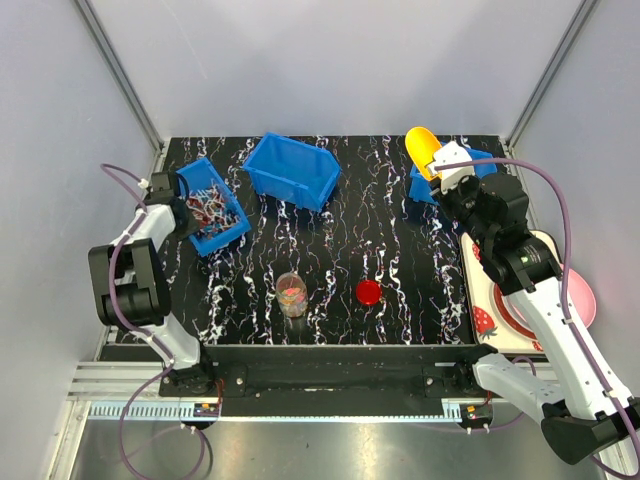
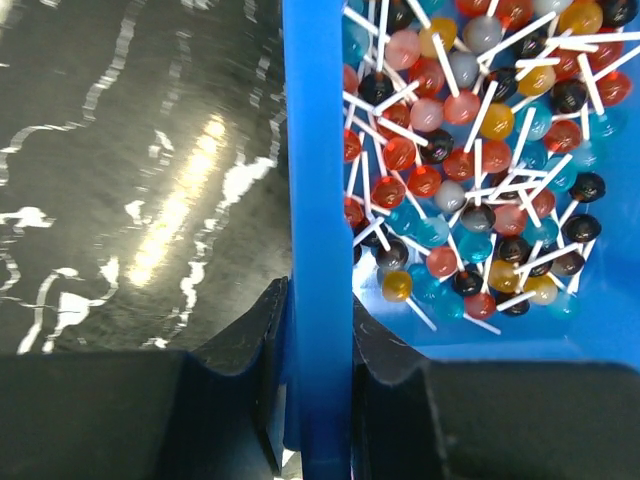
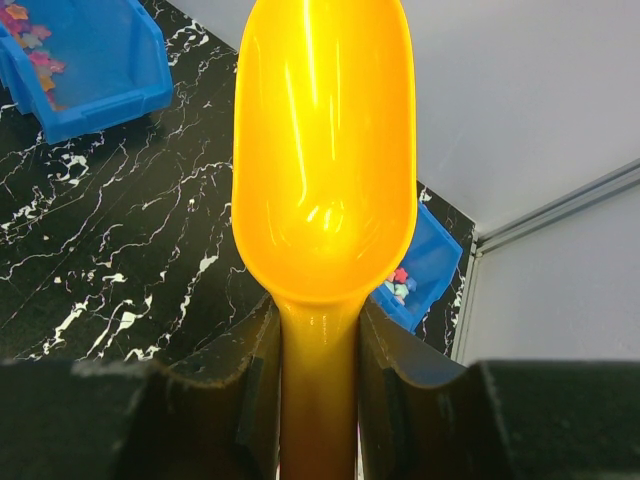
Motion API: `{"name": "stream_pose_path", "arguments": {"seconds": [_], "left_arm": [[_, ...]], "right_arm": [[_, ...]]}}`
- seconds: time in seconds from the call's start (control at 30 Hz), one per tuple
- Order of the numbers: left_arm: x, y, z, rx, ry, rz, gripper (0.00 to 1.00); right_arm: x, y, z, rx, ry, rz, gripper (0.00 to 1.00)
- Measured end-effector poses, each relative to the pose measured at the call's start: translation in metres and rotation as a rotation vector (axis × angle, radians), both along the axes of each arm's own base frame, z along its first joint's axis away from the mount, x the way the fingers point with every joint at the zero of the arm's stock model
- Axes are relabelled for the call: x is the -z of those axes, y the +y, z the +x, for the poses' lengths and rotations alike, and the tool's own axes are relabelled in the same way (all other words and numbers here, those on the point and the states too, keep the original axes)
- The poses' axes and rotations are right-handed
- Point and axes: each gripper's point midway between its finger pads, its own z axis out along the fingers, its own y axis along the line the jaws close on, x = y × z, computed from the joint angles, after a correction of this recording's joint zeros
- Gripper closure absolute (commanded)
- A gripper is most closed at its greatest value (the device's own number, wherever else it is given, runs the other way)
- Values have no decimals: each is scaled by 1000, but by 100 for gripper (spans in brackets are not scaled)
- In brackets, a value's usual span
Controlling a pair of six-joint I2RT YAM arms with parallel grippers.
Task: Pack the candies
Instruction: Place the storage box at the center of the board, then move the storage box to the center of the board.
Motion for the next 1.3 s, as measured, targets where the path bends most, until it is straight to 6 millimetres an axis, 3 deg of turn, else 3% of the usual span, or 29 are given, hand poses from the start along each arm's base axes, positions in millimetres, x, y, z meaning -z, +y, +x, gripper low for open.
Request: {"name": "stream_pose_path", "arguments": {"seconds": [0.17, 0.37, 0.5, 0.57, 0.67, 0.87, 0.97, 1.03, 1.13, 1.3], "left_arm": [[1, -21, 3, 62, -4, -45, 45], [0, -34, 2, 129, -1, -83, 23], [-13, -40, 0, 190, -9, -90, 4], [-31, -41, 5, 231, -44, -80, 1], [-73, -42, 20, 307, -137, -42, 1], [-169, -28, 74, 502, -328, 145, 1], [-194, -17, 106, 601, -359, 248, 1], [-192, -11, 122, 660, -340, 294, 1], [-168, -2, 140, 763, -264, 345, 1], [-113, 6, 140, 915, -113, 352, 1]], "right_arm": [[0, 0, 0, 0, 0, 0, 100], [0, 0, 0, 0, 0, 0, 100], [0, 0, 0, 0, 0, 0, 100], [0, 0, 0, 0, 0, -1, 100], [0, 0, 0, 0, 0, -1, 100], [0, 0, 0, 0, 0, 0, 100], [-1, 0, -1, 0, -3, 1, 100], [-2, -1, -2, 1, -7, 2, 100], [-5, -2, -3, 1, -15, 5, 100], [-7, -2, -5, 1, -21, 7, 100]]}}
